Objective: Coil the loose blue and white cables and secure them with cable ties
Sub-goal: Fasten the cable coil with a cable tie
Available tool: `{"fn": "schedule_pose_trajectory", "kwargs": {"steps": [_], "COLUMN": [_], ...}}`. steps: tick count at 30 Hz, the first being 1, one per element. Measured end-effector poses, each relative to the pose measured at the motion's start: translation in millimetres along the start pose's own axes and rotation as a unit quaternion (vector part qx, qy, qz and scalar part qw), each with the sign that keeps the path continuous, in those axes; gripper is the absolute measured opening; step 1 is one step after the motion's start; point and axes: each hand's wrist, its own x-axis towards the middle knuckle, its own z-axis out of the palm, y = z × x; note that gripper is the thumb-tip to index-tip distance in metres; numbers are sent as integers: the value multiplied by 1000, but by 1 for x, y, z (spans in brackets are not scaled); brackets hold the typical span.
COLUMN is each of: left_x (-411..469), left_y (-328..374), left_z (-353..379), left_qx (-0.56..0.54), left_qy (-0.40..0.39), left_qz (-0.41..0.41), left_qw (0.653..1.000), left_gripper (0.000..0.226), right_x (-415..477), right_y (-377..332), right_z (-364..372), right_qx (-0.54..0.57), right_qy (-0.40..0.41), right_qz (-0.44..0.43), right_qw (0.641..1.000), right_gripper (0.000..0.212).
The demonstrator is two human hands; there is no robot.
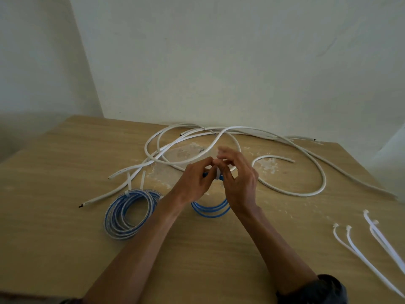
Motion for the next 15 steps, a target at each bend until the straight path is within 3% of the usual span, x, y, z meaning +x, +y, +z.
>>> {"fn": "schedule_pose_trajectory", "kwargs": {"steps": [6,15], "left_x": [-1,-1], "left_y": [-1,-8], "left_z": [3,4], "left_qx": [-8,73], "left_qy": [24,66], "left_qz": [2,46], "left_qw": [1000,994], "left_gripper": [24,26], "right_x": [1,7], "right_y": [-2,-8], "right_z": [-1,-3], "right_qx": [17,114], "right_qy": [6,22], "right_qz": [20,154], "right_qw": [1000,981], "right_gripper": [11,13]}}
